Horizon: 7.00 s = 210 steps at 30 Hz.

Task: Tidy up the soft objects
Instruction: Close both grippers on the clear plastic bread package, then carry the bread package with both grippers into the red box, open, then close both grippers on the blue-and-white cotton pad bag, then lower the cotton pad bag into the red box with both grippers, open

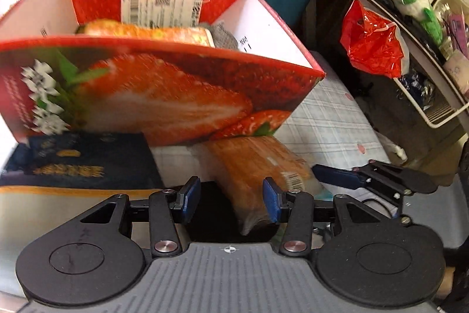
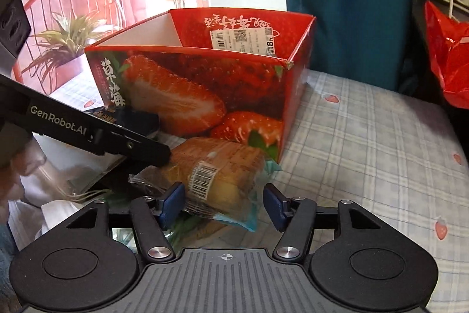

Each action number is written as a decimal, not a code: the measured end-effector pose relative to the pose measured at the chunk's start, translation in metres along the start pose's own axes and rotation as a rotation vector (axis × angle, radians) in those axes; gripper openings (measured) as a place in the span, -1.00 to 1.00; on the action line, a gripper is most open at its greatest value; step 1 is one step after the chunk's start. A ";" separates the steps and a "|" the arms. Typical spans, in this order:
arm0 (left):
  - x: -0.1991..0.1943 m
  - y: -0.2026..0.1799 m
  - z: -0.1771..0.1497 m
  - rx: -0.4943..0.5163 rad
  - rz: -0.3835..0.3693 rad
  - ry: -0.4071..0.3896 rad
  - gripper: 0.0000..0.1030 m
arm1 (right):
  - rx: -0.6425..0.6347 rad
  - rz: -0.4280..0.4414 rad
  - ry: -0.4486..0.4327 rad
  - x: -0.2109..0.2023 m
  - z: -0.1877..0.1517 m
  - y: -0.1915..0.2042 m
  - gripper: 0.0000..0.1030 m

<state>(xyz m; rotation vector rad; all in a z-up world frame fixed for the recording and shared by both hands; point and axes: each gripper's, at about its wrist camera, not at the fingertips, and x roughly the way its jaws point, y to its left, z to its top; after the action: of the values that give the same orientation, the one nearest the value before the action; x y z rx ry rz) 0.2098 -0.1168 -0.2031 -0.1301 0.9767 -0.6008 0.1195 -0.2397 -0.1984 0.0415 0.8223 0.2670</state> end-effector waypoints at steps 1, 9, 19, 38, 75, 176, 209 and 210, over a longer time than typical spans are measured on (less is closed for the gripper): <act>0.003 0.000 0.000 -0.007 -0.007 0.005 -0.04 | -0.001 0.006 0.001 0.002 0.000 0.000 0.08; 0.027 0.008 0.002 -0.107 -0.110 0.026 0.11 | 0.014 0.055 0.000 0.011 -0.001 -0.007 -0.04; 0.020 -0.009 0.003 -0.030 -0.102 0.013 0.08 | 0.004 0.077 -0.006 0.003 0.002 0.002 -0.21; -0.096 -0.024 0.019 0.077 -0.114 -0.221 0.08 | -0.141 0.069 -0.177 -0.074 0.061 0.048 -0.22; -0.006 0.017 0.132 -0.013 -0.005 -0.186 0.06 | -0.014 -0.010 -0.145 0.064 0.146 -0.021 -0.16; -0.149 0.070 0.021 0.125 0.025 -0.227 -0.24 | -0.228 0.158 -0.159 -0.026 0.117 0.098 -0.32; -0.074 0.081 0.095 0.091 0.191 -0.339 -0.24 | -0.333 -0.052 -0.215 0.087 0.162 0.059 -0.43; -0.075 0.081 0.094 0.087 0.192 -0.333 -0.24 | -0.317 -0.048 -0.210 0.088 0.162 0.058 -0.43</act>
<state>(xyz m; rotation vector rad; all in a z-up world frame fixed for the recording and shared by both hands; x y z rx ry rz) 0.2894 -0.0244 -0.1244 -0.0553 0.6301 -0.4274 0.2818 -0.1505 -0.1428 -0.2436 0.5648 0.3392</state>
